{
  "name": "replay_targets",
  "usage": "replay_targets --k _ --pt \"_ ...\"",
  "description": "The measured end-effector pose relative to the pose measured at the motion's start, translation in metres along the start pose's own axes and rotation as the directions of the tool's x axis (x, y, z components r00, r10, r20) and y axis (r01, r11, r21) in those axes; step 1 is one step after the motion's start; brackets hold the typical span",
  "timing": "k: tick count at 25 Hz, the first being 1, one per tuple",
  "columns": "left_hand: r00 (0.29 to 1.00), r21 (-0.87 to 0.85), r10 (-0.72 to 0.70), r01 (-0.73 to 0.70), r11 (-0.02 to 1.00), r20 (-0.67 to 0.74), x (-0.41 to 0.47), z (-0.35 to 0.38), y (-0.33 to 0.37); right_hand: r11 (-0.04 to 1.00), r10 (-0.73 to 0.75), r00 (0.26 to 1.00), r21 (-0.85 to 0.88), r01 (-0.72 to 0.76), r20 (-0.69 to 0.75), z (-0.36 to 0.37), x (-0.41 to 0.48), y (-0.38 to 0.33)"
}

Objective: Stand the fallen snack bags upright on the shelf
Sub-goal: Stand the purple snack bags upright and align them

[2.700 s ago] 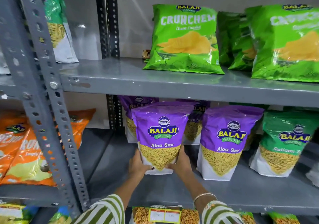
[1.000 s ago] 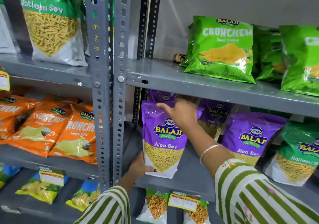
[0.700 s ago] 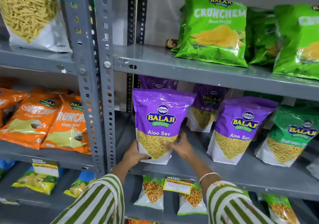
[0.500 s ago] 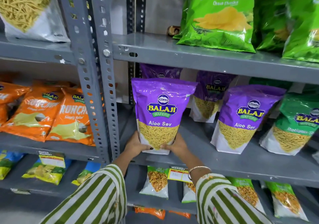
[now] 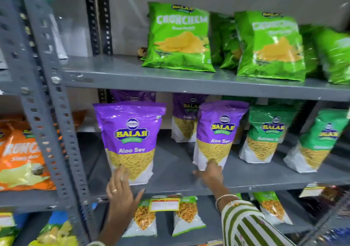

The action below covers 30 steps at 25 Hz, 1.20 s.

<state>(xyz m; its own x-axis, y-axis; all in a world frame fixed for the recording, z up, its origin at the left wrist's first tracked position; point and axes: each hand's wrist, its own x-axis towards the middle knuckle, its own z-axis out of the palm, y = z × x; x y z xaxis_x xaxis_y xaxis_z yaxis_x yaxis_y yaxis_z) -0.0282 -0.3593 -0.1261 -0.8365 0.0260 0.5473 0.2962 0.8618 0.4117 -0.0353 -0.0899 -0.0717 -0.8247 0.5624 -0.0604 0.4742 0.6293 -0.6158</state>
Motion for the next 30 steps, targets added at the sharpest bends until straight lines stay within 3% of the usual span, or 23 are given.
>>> replay_targets --k 2,4,6,8,10,13,16,21,22,24,25,26,27,28,30 --pt "0.971 0.001 0.218 -0.219 0.976 0.094 -0.001 0.027 0.031 0.993 0.117 0.984 0.021 -0.115 -0.131 -0.031 0.019 0.030" --pt "0.942 -0.122 0.241 -0.217 0.968 0.234 0.014 0.055 0.079 0.985 0.127 0.989 0.124 -0.117 -0.077 -0.050 0.055 0.063" --pt "0.935 -0.288 0.092 0.011 0.957 0.342 0.038 0.077 0.134 0.947 0.046 0.997 0.313 -0.065 0.067 -0.054 0.098 0.092" --pt "0.875 -0.437 -0.048 0.288 0.852 0.482 0.063 0.101 0.181 0.916 -0.037 0.979 0.399 -0.048 0.202 -0.056 0.127 0.109" --pt "0.811 -0.456 -0.163 0.469 0.756 0.562 0.082 0.124 0.209 0.890 -0.191 0.939 0.454 0.042 0.287 -0.065 0.139 0.106" --pt "0.762 -0.420 -0.310 0.593 0.687 0.569 0.088 0.141 0.221 0.829 -0.324 0.888 0.550 0.099 0.328 -0.061 0.144 0.106" --pt "0.755 -0.444 -0.352 0.625 0.642 0.553 0.080 0.135 0.215 0.833 -0.276 0.902 0.550 0.052 0.332 -0.049 0.136 0.102" --pt "0.741 -0.374 -0.376 0.628 0.683 0.557 0.063 0.102 0.188 0.810 -0.324 0.857 0.585 0.032 0.401 -0.046 0.087 0.086" --pt "0.732 -0.355 -0.388 0.635 0.686 0.561 0.062 0.097 0.185 0.762 -0.369 0.847 0.647 0.039 0.383 -0.059 0.082 0.075" --pt "0.726 -0.343 -0.387 0.636 0.691 0.568 0.061 0.087 0.184 0.684 -0.388 0.909 0.708 0.175 0.150 -0.093 0.081 0.040" --pt "0.730 -0.340 -0.379 0.628 0.700 0.569 0.061 0.085 0.184 0.687 -0.365 0.929 0.658 0.309 -0.055 -0.111 0.085 0.017" --pt "0.731 -0.336 -0.376 0.624 0.706 0.569 0.062 0.084 0.184 0.744 -0.392 0.893 0.494 0.450 -0.222 -0.135 0.084 -0.008" --pt "0.732 -0.330 -0.371 0.619 0.713 0.571 0.062 0.082 0.184 0.812 -0.448 0.845 0.261 0.521 -0.292 -0.156 0.076 -0.032" --pt "0.733 -0.322 -0.365 0.611 0.723 0.574 0.062 0.081 0.184 0.841 -0.520 0.823 0.032 0.540 -0.231 -0.172 0.070 -0.055" --pt "0.733 -0.290 -0.357 0.595 0.749 0.579 0.060 0.082 0.183 0.777 -0.606 0.794 -0.177 0.604 0.049 -0.188 0.061 -0.090"
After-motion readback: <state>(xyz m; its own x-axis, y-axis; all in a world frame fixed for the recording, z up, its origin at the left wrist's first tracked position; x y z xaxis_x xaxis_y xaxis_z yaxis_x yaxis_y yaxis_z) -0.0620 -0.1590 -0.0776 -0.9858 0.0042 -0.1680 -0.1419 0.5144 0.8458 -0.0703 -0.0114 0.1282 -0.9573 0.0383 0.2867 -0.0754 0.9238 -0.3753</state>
